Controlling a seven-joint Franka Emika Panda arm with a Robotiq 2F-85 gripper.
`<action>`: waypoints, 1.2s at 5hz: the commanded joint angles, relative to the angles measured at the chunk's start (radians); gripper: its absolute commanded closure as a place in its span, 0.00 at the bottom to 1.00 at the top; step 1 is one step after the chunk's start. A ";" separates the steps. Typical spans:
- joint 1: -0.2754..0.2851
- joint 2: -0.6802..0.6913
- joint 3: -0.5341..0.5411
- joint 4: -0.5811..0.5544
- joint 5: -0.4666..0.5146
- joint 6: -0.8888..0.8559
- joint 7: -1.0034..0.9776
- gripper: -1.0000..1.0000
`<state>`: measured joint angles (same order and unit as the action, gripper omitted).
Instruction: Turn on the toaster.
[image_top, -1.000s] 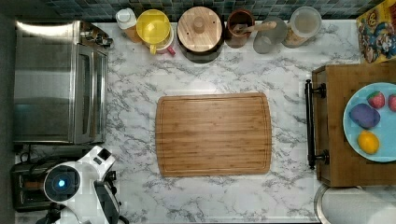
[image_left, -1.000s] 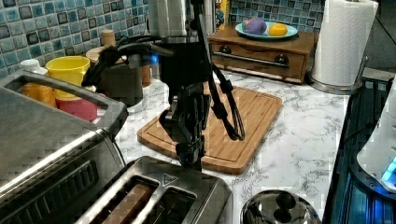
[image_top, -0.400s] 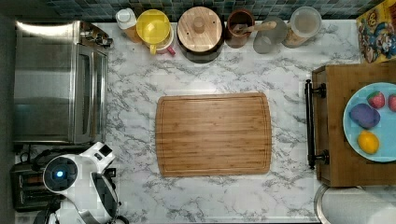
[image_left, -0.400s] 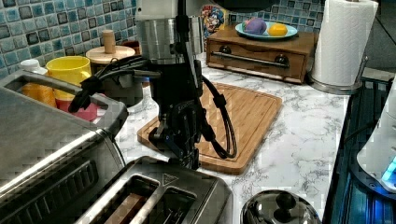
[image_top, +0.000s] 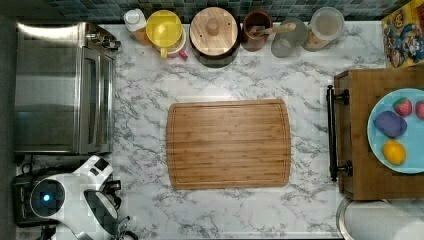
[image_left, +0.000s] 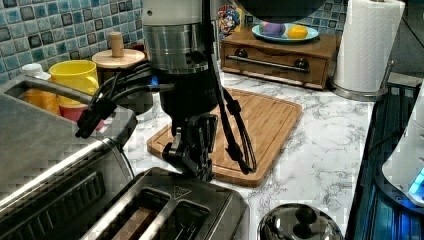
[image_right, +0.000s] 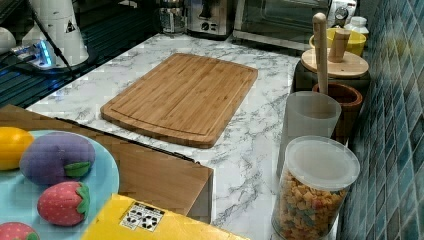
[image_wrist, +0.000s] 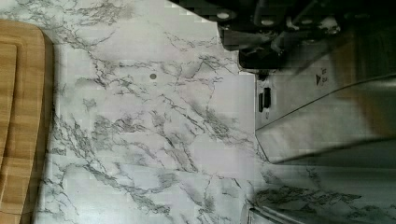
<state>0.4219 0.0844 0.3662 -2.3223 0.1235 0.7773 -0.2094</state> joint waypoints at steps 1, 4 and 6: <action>0.007 0.171 -0.029 -0.142 -0.062 0.052 0.071 1.00; 0.008 0.171 -0.030 -0.142 -0.061 0.052 0.071 1.00; 0.006 0.171 -0.028 -0.142 -0.062 0.052 0.071 1.00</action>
<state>0.4250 0.0849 0.3662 -2.3223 0.1091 0.7788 -0.1899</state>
